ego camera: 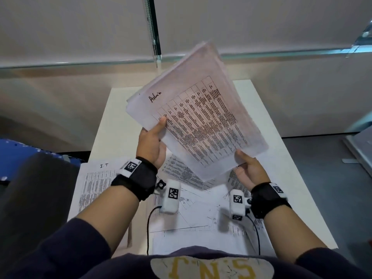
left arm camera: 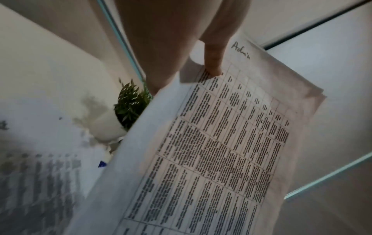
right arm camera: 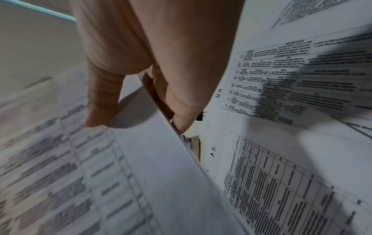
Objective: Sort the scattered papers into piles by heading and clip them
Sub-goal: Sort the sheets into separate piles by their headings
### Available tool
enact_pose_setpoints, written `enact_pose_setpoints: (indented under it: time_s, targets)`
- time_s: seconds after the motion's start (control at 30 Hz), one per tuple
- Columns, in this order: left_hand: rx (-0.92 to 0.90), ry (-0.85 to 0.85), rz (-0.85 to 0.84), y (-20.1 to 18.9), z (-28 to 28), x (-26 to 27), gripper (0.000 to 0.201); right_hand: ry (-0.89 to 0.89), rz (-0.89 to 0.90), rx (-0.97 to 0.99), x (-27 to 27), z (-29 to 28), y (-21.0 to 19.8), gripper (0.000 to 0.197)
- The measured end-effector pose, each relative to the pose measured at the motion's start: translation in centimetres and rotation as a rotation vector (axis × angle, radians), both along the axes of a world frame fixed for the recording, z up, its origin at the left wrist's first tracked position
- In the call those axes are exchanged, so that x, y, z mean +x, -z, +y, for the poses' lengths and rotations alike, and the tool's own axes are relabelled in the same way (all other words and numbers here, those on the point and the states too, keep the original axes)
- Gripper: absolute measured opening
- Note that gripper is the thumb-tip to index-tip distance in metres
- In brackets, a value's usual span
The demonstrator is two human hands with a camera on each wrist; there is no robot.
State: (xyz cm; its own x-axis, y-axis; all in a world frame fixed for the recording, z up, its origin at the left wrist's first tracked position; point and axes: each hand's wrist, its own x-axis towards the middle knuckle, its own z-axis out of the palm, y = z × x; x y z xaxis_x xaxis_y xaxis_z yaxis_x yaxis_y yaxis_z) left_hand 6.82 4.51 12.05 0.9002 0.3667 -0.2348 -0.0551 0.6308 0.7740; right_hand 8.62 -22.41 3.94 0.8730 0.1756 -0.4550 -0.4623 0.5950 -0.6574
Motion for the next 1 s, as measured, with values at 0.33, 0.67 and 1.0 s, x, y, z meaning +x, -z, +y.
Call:
enact_pose_setpoints:
  time_s: [0.33, 0.67, 1.0]
  targets:
    - [0.503, 0.182, 0.278, 6.3, 3.4, -3.8, 0.031, -0.043, -0.215, -0.338, 0.9, -5.2, 0.1, 0.053]
    - [0.571, 0.136, 0.411, 8.1, 0.2, -4.4, 0.019, -0.150, -0.172, -0.644, -0.8, -3.1, 2.1, 0.034]
    - [0.643, 0.103, 0.254, 7.2, 1.3, -4.5, 0.024, -0.100, -0.414, -0.868, -0.5, -3.5, 0.0, 0.048]
